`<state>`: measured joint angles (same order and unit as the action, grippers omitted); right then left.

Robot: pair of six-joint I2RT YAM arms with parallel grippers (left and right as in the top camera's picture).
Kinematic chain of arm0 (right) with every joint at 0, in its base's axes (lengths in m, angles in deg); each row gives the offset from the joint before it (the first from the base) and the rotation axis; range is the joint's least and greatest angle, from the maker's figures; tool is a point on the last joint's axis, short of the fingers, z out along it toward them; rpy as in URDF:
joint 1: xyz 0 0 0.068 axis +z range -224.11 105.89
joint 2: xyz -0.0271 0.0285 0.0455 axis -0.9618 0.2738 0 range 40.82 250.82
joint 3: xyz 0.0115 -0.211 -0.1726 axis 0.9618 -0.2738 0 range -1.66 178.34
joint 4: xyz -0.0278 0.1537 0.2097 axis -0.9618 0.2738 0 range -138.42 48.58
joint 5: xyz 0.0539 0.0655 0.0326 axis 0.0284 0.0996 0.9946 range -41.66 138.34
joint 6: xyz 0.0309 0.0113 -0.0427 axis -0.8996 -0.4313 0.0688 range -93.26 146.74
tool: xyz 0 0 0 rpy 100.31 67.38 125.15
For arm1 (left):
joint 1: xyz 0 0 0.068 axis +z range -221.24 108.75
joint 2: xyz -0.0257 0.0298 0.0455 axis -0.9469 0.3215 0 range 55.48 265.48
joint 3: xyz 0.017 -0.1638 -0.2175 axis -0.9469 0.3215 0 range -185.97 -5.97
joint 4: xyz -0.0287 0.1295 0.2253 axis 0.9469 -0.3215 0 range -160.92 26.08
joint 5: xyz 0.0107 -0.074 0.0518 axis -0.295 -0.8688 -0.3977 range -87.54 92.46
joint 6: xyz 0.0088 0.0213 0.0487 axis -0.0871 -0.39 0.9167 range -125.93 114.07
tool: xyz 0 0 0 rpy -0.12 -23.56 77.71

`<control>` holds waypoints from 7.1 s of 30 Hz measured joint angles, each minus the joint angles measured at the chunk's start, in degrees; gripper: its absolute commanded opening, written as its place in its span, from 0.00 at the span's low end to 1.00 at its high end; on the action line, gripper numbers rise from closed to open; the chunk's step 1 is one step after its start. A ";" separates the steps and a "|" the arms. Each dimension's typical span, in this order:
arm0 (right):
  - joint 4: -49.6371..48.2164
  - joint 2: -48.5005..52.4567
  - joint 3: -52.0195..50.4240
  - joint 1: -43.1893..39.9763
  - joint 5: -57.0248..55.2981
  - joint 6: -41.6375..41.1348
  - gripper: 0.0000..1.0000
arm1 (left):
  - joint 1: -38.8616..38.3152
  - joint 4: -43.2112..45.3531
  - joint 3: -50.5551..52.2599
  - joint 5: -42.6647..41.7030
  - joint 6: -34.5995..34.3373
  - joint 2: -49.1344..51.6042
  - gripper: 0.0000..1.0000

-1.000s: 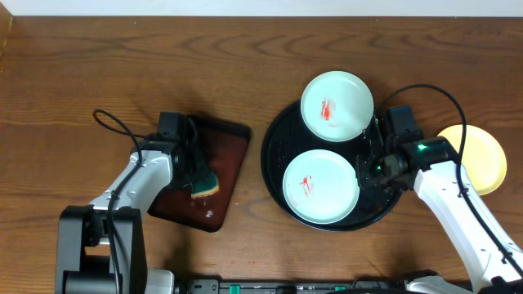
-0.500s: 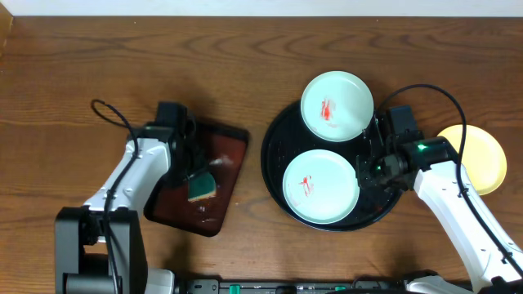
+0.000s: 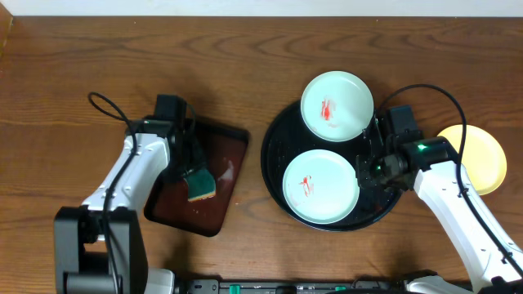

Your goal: Clean dirty plates on tray and stack at the side

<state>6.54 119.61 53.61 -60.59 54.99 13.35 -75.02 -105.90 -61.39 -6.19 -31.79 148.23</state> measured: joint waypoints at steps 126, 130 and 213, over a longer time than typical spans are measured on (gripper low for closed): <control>-23.04 9.66 -13.16 -1.14 -1.57 -6.82 0.01 | -39.39 9.38 -24.17 -8.87 -17.18 24.46 0.08; -23.04 9.60 -13.05 -1.05 -4.00 -6.86 0.01 | -39.41 12.11 -24.17 -12.79 -17.18 25.11 0.08; -24.65 9.97 -13.11 1.05 -1.33 -4.28 0.01 | -26.51 -22.99 -28.50 21.84 -7.26 1.64 0.08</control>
<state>-18.12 129.57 40.50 -59.54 53.66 9.07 -101.53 -128.89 -89.89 15.65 -39.05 149.87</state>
